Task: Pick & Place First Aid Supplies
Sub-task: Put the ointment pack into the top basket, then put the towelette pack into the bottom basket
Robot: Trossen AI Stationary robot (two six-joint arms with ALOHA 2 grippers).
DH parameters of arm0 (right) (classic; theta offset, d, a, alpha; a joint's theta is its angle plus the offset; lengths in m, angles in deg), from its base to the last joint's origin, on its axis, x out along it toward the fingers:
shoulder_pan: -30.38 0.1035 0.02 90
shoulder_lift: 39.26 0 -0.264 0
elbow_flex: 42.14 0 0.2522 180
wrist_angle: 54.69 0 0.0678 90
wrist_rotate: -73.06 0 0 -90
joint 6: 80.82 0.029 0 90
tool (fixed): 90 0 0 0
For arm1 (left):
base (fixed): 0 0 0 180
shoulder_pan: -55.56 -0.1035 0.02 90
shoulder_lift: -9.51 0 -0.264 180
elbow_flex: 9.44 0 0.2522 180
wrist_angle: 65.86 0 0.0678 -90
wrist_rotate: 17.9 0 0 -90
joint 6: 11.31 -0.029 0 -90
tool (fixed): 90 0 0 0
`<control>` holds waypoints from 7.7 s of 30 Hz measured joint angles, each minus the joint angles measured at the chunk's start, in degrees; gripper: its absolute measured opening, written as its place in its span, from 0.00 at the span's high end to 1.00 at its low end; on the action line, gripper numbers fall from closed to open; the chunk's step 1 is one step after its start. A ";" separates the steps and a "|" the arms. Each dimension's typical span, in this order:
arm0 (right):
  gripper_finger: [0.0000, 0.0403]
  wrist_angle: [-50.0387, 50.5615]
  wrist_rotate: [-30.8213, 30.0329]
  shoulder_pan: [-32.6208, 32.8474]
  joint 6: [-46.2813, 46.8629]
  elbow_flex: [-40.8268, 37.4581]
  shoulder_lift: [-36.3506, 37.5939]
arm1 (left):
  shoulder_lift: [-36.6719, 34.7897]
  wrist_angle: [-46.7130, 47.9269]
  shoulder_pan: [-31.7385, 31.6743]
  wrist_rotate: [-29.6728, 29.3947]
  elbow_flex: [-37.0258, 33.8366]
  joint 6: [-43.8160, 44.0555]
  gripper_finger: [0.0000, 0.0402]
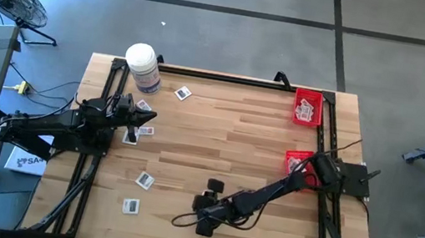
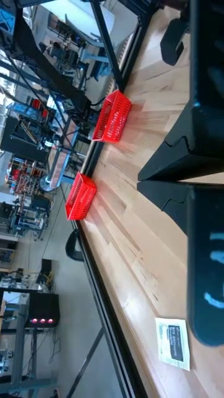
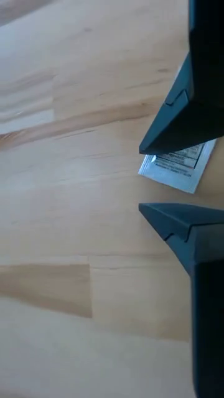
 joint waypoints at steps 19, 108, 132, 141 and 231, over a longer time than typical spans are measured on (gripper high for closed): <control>0.97 -7.94 4.03 -1.05 -1.80 -7.83 0.44 | 0.00 0.00 0.01 0.01 0.00 0.01 1.00; 0.81 -14.89 -6.59 -69.71 -16.19 -51.58 55.39 | 0.01 0.00 0.02 0.00 -0.01 0.02 1.00; 0.81 -7.26 13.73 -43.24 -20.31 -4.58 17.77 | 0.00 -0.01 0.01 0.00 0.00 0.02 1.00; 0.81 -1.37 13.09 -39.93 -21.12 13.24 2.36 | 0.01 0.00 0.02 0.02 0.00 0.01 1.00; 1.00 -20.50 34.03 -44.87 -40.64 -0.55 13.88 | 71.25 -35.94 -8.44 -17.37 12.17 2.91 0.72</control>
